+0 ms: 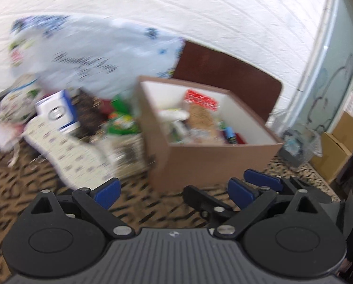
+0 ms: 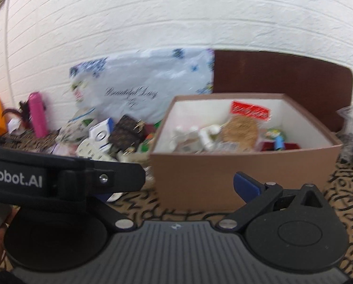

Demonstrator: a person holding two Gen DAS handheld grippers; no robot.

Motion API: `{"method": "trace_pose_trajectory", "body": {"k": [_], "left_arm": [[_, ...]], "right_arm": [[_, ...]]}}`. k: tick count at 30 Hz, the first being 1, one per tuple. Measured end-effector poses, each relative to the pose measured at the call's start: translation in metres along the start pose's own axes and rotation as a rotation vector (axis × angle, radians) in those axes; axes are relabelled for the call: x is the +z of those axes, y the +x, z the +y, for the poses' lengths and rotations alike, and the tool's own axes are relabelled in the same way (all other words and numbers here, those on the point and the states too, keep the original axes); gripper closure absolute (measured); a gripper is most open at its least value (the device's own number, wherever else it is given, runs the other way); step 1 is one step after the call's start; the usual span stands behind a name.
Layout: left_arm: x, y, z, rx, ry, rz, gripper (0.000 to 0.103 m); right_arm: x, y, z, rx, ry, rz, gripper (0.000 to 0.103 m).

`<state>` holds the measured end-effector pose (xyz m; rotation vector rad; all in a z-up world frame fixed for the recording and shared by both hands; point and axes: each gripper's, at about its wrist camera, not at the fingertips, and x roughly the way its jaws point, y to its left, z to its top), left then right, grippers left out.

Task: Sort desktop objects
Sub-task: 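Move the left gripper to the clear hook packet and grasp it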

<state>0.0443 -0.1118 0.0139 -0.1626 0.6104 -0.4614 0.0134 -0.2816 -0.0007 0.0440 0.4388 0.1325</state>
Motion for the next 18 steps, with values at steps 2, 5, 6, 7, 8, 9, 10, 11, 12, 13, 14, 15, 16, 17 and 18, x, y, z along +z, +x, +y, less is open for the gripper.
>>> {"method": "trace_pose_trajectory", "body": {"k": [2, 5, 6, 7, 8, 9, 10, 11, 12, 13, 14, 15, 16, 17, 18], "left_arm": [[-0.008, -0.004, 0.019, 0.025, -0.023, 0.015, 0.003], [-0.02, -0.008, 0.044, 0.084, -0.053, 0.031, 0.003], [-0.023, -0.008, 0.052, 0.104, -0.061, 0.038, 0.003], [-0.027, -0.009, 0.06, 0.12, -0.072, 0.047, 0.003], [-0.03, -0.008, 0.069, 0.133, -0.088, 0.056, 0.003], [-0.033, -0.008, 0.076, 0.14, -0.103, 0.064, 0.004], [-0.035, -0.007, 0.083, 0.145, -0.115, 0.071, 0.005], [-0.038, -0.005, 0.089, 0.15, -0.124, 0.077, 0.005], [-0.04, -0.002, 0.094, 0.156, -0.129, 0.084, 0.006], [-0.041, 0.0, 0.097, 0.159, -0.13, 0.089, 0.01], [-0.042, 0.003, 0.1, 0.157, -0.128, 0.094, 0.012], [-0.043, 0.007, 0.102, 0.151, -0.125, 0.1, 0.017], [-0.043, 0.011, 0.104, 0.147, -0.124, 0.106, 0.022], [-0.043, 0.015, 0.106, 0.145, -0.125, 0.112, 0.023], [-0.043, 0.02, 0.107, 0.148, -0.126, 0.118, 0.026]], "right_arm": [[-0.01, 0.007, 0.013, 0.025, -0.01, 0.032, 0.002], [-0.023, 0.017, 0.03, 0.058, -0.025, 0.078, 0.002], [-0.028, 0.021, 0.035, 0.062, -0.034, 0.092, 0.002], [-0.031, 0.023, 0.039, 0.065, -0.044, 0.106, 0.002], [-0.034, 0.028, 0.042, 0.061, -0.053, 0.118, 0.002], [-0.038, 0.031, 0.046, 0.054, -0.06, 0.132, 0.002], [-0.041, 0.035, 0.047, 0.045, -0.066, 0.148, 0.002], [-0.044, 0.039, 0.049, 0.034, -0.072, 0.166, 0.002], [-0.047, 0.043, 0.05, 0.022, -0.076, 0.182, 0.002], [-0.048, 0.047, 0.05, 0.005, -0.077, 0.193, 0.002], [-0.05, 0.05, 0.05, -0.015, -0.073, 0.199, 0.002], [-0.05, 0.053, 0.049, -0.03, -0.067, 0.203, 0.002], [-0.05, 0.056, 0.048, -0.038, -0.059, 0.208, 0.003], [-0.05, 0.058, 0.047, -0.039, -0.05, 0.213, 0.003], [-0.05, 0.06, 0.045, -0.033, -0.042, 0.217, 0.003]]}}
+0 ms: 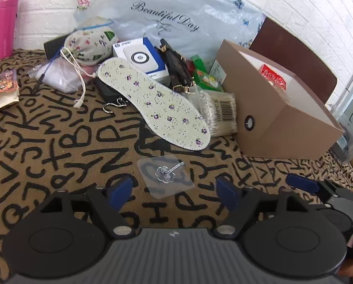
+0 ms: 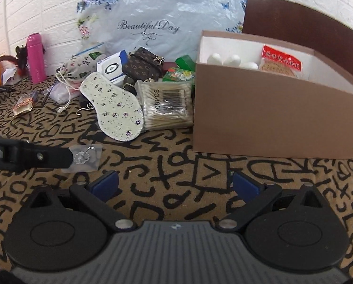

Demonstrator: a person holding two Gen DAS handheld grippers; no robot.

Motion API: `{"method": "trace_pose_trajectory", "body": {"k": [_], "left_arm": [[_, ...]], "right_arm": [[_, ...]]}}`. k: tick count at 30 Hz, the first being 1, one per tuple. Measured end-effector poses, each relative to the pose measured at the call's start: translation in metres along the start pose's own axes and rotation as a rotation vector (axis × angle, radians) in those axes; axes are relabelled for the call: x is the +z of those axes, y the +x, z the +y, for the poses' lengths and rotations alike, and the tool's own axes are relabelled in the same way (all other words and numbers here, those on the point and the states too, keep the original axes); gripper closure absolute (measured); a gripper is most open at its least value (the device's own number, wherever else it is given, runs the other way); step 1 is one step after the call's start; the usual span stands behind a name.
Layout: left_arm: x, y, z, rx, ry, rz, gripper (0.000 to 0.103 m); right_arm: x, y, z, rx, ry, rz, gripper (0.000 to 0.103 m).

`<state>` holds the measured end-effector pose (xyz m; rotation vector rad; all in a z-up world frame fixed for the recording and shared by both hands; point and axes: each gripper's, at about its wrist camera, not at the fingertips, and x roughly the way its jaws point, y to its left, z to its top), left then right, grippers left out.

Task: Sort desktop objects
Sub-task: 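Move the left gripper to the clear hook packet and grasp it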

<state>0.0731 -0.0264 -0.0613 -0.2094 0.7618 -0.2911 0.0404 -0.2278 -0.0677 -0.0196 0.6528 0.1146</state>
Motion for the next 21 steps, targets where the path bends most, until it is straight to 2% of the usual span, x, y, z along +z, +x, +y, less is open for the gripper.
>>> {"method": "trace_pose_trajectory", "body": {"k": [5, 8, 11, 13, 14, 21], "left_arm": [[0.004, 0.016, 0.001, 0.006, -0.006, 0.009, 0.03], [0.007, 0.025, 0.0, 0.014, 0.003, 0.009, 0.039], [0.008, 0.034, 0.001, 0.028, 0.013, 0.018, 0.048], [0.007, 0.036, 0.001, 0.055, 0.039, 0.006, 0.063], [0.007, 0.037, 0.001, 0.071, 0.053, 0.003, 0.066], [0.008, 0.034, 0.012, 0.068, 0.042, -0.007, 0.07]], "right_arm": [[-0.002, 0.01, 0.003, 0.02, -0.009, 0.023, 0.01], [-0.004, 0.016, 0.004, 0.029, 0.0, 0.038, 0.011], [-0.004, 0.021, 0.004, 0.041, 0.004, 0.047, 0.012], [-0.004, 0.025, 0.005, 0.048, 0.005, 0.048, 0.012], [-0.004, 0.026, 0.005, 0.05, 0.005, 0.047, 0.012], [-0.001, 0.034, 0.01, 0.072, 0.007, 0.024, 0.015]]}}
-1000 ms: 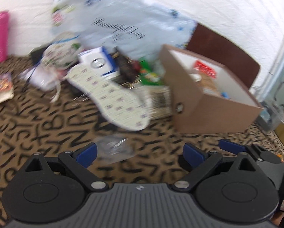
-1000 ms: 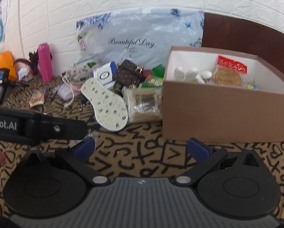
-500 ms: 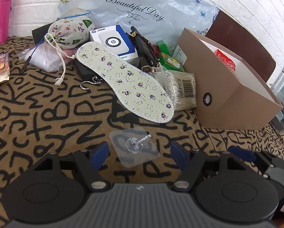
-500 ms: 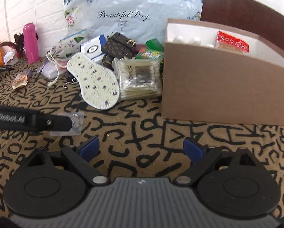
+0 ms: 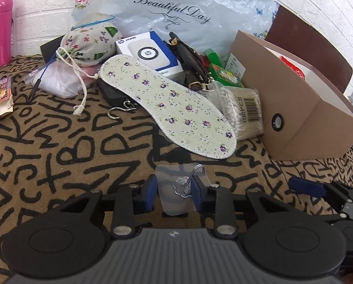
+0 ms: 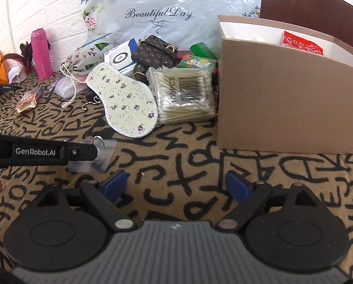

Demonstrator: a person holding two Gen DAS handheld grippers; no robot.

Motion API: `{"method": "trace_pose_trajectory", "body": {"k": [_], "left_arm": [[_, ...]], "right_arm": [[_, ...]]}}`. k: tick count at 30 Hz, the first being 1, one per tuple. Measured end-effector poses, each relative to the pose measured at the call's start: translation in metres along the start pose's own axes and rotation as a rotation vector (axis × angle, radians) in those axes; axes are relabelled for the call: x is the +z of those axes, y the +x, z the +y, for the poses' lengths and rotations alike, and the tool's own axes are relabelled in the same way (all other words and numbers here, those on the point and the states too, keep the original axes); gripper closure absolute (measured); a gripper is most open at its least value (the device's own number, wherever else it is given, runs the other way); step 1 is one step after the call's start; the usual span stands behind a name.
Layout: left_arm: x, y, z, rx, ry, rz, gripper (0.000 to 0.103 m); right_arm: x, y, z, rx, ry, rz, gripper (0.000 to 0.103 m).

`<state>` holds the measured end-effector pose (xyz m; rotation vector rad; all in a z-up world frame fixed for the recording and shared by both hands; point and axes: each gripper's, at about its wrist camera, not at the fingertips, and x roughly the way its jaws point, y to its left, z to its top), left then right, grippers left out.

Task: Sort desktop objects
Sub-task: 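Move the left gripper to the clear hook packet and grasp it, then grasp the floral insole edge with the right gripper while the left gripper holds the hook packet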

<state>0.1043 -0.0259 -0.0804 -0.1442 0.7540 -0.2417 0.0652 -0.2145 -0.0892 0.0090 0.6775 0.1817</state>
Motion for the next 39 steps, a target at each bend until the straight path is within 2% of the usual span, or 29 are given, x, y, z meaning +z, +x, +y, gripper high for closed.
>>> {"method": "trace_pose_trajectory", "body": {"k": [8, 12, 20, 22, 25, 31, 33, 39], "left_arm": [[0.007, -0.006, 0.033, 0.047, -0.09, -0.023, 0.072], [0.01, -0.009, 0.048, 0.037, -0.139, -0.023, 0.072], [0.011, -0.008, 0.054, 0.019, -0.147, -0.017, 0.072], [0.011, -0.008, 0.055, 0.016, -0.149, -0.016, 0.072], [0.011, -0.008, 0.054, 0.017, -0.152, -0.014, 0.072], [0.011, -0.014, 0.052, 0.022, -0.153, -0.011, 0.072], [0.01, -0.018, 0.051, 0.022, -0.15, -0.017, 0.072], [0.009, -0.028, 0.05, 0.029, -0.14, -0.035, 0.072]], "right_arm": [[0.009, 0.014, 0.014, 0.046, -0.042, -0.014, 0.02], [0.017, 0.026, 0.025, 0.067, -0.076, -0.018, 0.022], [0.038, 0.055, 0.037, 0.092, -0.084, -0.04, 0.036], [0.041, 0.06, 0.038, 0.09, -0.083, -0.045, 0.056], [0.043, 0.054, 0.033, 0.096, -0.056, -0.064, 0.08], [0.041, 0.027, 0.029, 0.187, -0.041, -0.089, 0.101], [0.038, 0.017, 0.031, 0.232, -0.054, -0.08, 0.103], [0.031, 0.006, 0.042, 0.25, -0.14, -0.051, 0.101]]}}
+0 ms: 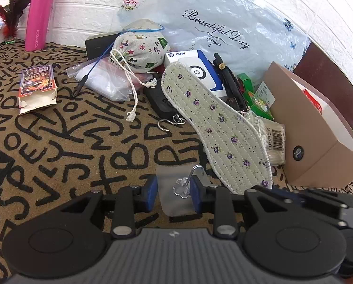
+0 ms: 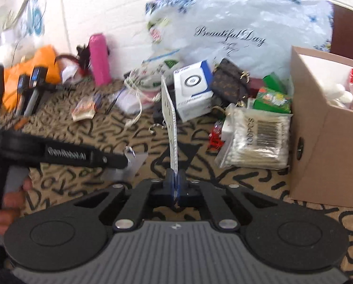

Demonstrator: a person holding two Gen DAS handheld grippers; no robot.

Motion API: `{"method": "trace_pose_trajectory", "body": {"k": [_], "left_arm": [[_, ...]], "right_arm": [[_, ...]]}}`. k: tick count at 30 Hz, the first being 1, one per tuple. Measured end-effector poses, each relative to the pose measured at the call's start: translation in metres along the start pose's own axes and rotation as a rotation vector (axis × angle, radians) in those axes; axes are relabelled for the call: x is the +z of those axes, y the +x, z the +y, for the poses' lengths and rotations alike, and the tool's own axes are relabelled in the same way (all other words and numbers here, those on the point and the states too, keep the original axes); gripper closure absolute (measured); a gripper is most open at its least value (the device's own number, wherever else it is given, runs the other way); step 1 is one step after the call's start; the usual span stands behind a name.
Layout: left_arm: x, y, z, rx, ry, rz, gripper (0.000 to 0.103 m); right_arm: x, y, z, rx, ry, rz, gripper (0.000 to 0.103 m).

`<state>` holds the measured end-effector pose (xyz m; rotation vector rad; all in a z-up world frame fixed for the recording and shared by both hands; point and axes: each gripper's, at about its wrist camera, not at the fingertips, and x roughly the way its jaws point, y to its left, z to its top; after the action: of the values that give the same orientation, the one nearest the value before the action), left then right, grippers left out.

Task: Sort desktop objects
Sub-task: 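Grasp the floral insole edge with the right gripper while the left gripper holds the hook packet, then carry the insole with the right gripper while the left gripper carries the hook packet to the box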

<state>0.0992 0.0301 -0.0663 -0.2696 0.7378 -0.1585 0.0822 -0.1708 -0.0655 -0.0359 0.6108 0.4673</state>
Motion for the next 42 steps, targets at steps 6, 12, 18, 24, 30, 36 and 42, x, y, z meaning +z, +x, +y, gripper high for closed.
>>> {"method": "trace_pose_trajectory", "body": {"k": [6, 12, 18, 24, 30, 36, 42], "left_arm": [[0.001, 0.002, 0.006, -0.002, 0.0, 0.003, 0.071], [0.0, 0.01, 0.009, -0.004, -0.006, 0.027, 0.071], [0.002, 0.008, 0.011, 0.002, -0.014, 0.022, 0.071], [0.008, -0.005, 0.002, -0.012, -0.008, -0.016, 0.071], [0.016, -0.024, -0.023, -0.045, 0.034, -0.066, 0.071], [0.019, -0.037, -0.053, -0.075, 0.083, -0.097, 0.071], [0.018, -0.047, -0.084, -0.11, 0.141, -0.119, 0.071]], "right_arm": [[0.003, 0.024, 0.008, 0.005, -0.027, 0.058, 0.097], [0.019, 0.047, 0.013, -0.007, -0.052, 0.061, 0.097], [0.033, 0.06, 0.01, 0.009, -0.014, 0.049, 0.099], [0.036, 0.029, 0.003, 0.042, 0.052, -0.011, 0.103], [0.044, -0.015, -0.01, 0.051, 0.104, -0.107, 0.103], [0.053, -0.059, -0.02, 0.042, 0.114, -0.196, 0.103], [0.055, -0.095, -0.032, 0.013, 0.114, -0.262, 0.103]]}}
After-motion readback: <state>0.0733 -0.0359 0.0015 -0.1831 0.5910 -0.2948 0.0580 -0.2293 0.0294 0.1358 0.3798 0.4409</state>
